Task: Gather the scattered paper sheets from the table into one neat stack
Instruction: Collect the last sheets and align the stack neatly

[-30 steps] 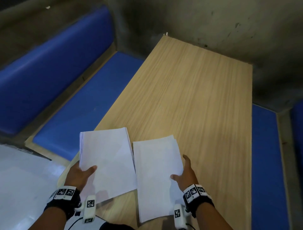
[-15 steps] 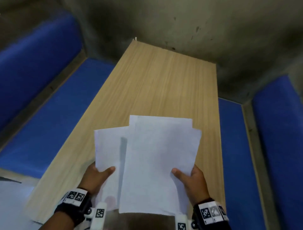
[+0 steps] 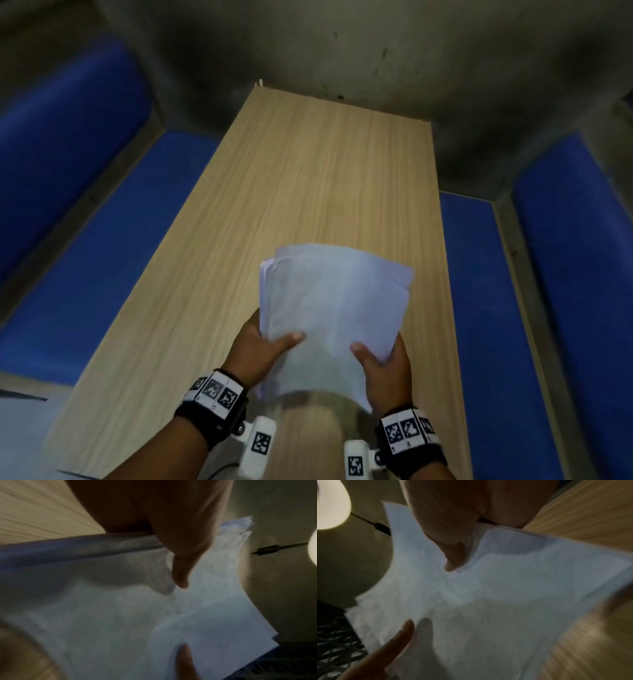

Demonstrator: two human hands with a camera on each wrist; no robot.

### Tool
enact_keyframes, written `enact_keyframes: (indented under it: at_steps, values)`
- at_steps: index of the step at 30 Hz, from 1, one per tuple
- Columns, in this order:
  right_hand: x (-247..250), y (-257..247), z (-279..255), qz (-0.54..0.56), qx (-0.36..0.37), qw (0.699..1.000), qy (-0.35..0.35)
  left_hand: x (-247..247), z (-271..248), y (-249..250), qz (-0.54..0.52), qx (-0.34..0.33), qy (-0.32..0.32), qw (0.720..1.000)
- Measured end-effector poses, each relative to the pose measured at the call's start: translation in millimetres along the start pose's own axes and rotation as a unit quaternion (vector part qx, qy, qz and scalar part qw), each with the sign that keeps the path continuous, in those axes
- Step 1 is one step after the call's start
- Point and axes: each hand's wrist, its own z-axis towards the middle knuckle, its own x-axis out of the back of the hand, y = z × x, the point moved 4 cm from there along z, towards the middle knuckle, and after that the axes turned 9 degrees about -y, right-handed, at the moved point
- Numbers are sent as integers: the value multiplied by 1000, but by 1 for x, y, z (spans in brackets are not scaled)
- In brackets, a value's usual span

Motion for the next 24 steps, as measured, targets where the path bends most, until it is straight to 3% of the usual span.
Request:
enact_keyframes:
  at_steps: [3,7,13,17,24]
  values:
    - [2,-9,0,-3,41,999,15,0,6,15,31,-43,41,998]
    - [7,-13,-1,42,50,998,20,4,7,26,69,-115,39,990]
    - [10,-38,-3,131,146,980,44,-2,-10,52,-28,-242,83,966]
    - [5,-49,-4,146,129,973,127,-18,-12,63,-57,-208,157,964]
    - [6,-57,-7,100,126,967,198,-19,-6,67,-32,-193,174,965]
